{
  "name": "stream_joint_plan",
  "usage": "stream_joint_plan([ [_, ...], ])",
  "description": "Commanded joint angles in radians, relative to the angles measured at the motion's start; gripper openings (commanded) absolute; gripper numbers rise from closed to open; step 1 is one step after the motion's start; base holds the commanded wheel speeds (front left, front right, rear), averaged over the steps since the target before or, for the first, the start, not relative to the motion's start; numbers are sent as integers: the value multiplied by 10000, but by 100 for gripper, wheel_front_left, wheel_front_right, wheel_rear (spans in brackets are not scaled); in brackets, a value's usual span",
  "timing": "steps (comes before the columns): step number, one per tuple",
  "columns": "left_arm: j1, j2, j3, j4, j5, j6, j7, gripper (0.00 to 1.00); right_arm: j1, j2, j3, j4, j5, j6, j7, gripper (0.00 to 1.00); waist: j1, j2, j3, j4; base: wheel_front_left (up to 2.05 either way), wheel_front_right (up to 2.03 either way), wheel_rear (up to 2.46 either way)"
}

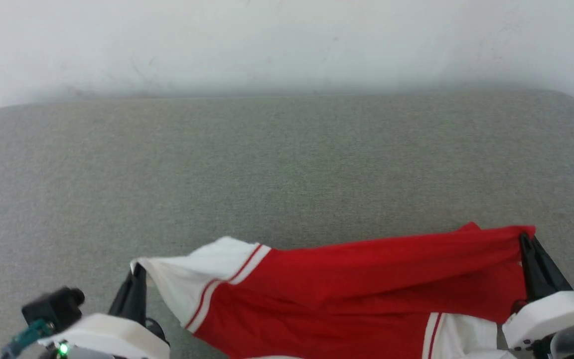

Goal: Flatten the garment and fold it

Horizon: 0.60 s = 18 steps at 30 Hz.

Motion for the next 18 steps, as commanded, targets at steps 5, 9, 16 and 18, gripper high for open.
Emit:
stream_joint_plan([
  [5,-1183,652,198,-466,68,-415,194,0,-340,-720,530,-1150,-466,-9,913,0,1,0,12,-340,0,0,0],
  [9,-2617,1013,241,-785,-171,-769,642,0,-1185,-1942,1091,-1876,-651,-9,1738,0,1,0,167,-441,0,0,0],
  [16,-5836,1025,344,-405,-1060,-1080,1454,0,-3691,-4329,2602,-2122,-219,-9,2987,0,1,0,1035,-499,0,0,0],
  [18,-6833,1063,281,-58,-1078,-1204,1537,0,-4660,-4797,3058,-2016,-17,-9,3197,0,1,0,1439,-528,0,0,0],
])
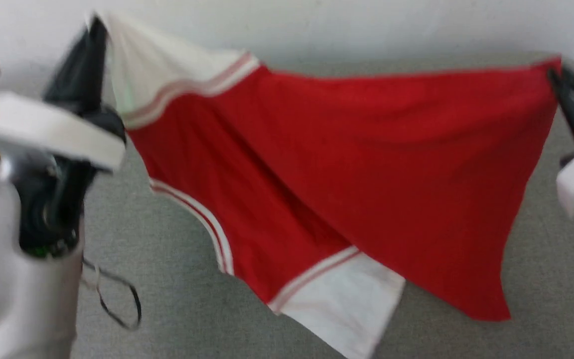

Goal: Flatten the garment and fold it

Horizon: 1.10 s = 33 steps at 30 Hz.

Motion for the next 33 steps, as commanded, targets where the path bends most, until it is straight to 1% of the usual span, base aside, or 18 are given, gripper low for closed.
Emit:
stream_joint_plan([
  [1,-688,37,4,210,-16,-84,20,0,-716,-224,260,120,154,-13,117,0,-1,1,816,-64,0,0,0],
  [6,-3277,8,-14,1150,279,-53,-151,0,-3315,-856,1270,859,439,-13,449,0,-1,1,1961,-87,0,0,0],
  [10,-5234,19,207,2011,605,243,-506,0,-5434,-865,1936,1632,298,-13,604,0,-1,1,2804,-175,0,0,0],
  [14,-7051,155,308,2801,1037,420,-944,0,-7356,-532,2218,2535,-57,-13,637,0,-1,1,3513,-254,0,0,0],
  [17,-8283,246,471,3366,1330,485,-1586,0,-8550,-185,2188,3213,-448,-13,448,0,-1,1,3868,-293,0,0,0],
  [21,-9539,281,718,4049,1427,290,-2585,0,-9712,344,1826,3999,-1029,-13,-47,0,-1,1,4110,-308,0,0,0],
  [24,-10030,308,765,4454,1478,26,-3221,0,-10138,675,1629,4504,-1366,-13,-489,0,-1,1,4140,-289,0,0,0],
  [27,-10075,297,769,4849,1450,-232,-3644,0,-10143,909,1622,4940,-1523,-13,-954,0,-1,1,4073,-245,0,0,0],
  [30,-9486,394,726,5340,1466,-443,-3817,0,-9695,1118,1830,5379,-1395,-13,-1378,0,-1,1,3924,-208,0,0,0],
  [33,-8423,521,501,5938,1639,-634,-3865,0,-8991,1242,2161,5826,-1175,-13,-1752,0,-1,1,3652,-159,0,0,0],
])
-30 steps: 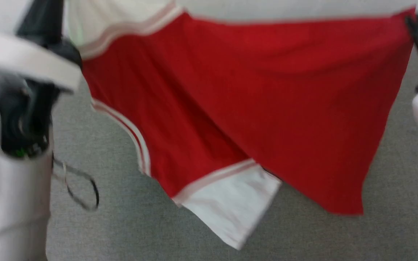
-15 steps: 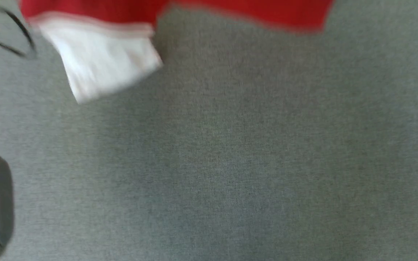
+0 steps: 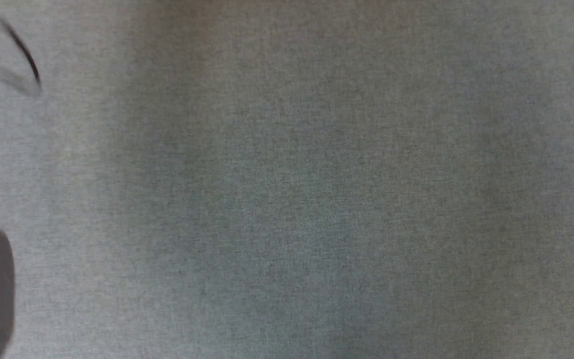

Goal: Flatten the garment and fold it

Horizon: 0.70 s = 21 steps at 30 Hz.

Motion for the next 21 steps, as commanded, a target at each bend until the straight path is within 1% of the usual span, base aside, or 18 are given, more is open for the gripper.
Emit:
stream_joint_plan([
  [1,867,142,-236,387,257,-133,-4,0,595,49,179,264,141,-23,-188,0,1,0,-310,83,0,0,0],
  [6,3155,171,-1030,1192,593,-484,390,0,2217,146,571,845,868,-23,-542,0,1,0,-1059,251,0,0,0],
  [10,4997,66,-1657,1381,395,-808,1580,0,3646,107,717,998,1459,-23,-599,0,1,0,-1741,416,0,0,0],
  [13,6402,195,-2163,1204,195,-1049,2735,0,4758,-1,774,867,1928,-23,-553,0,1,0,-2273,548,0,0,0],
  [16,7807,287,-2331,791,-290,-1132,3716,0,5944,-87,743,631,2417,-23,-382,0,1,0,-2765,638,0,0,0],
  [18,8757,291,-2398,372,-662,-1154,4276,0,6788,-91,539,456,2677,-23,-278,0,1,0,-3088,724,0,0,0],
  [21,10095,373,-2505,-384,-1001,-1041,4896,0,8023,-8,10,187,2789,-23,-56,0,1,0,-3425,825,0,0,0],
])
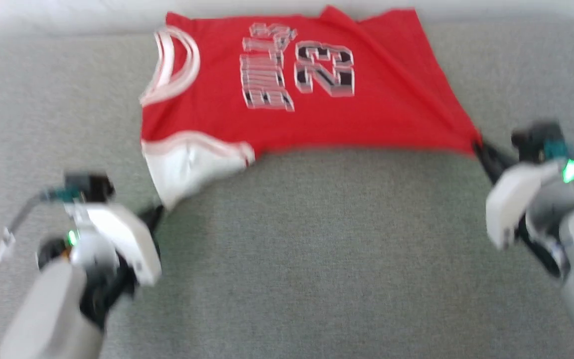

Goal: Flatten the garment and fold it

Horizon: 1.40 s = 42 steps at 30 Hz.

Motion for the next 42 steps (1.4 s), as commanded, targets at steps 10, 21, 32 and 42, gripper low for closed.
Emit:
stream_joint_plan([
  [10,3607,484,51,-2405,-379,1195,894,0,3583,464,-1488,-1452,-352,-21,1188,0,4,-1,-1416,433,0,0,0],
  [21,6760,612,310,-4269,-95,2620,517,0,6601,1719,-3591,-3151,-869,-21,2210,0,4,-1,-1647,310,0,0,0],
  [32,6295,-118,9,-4582,2717,3576,-3654,0,7400,3086,-4431,-3937,-1683,-21,-568,0,4,-1,-1638,309,0,0,0],
  [42,3742,-555,-160,-3461,4113,3411,-5698,0,5880,3069,-3936,-3309,-2188,-21,-1954,0,4,-1,-1283,209,0,0,0],
])
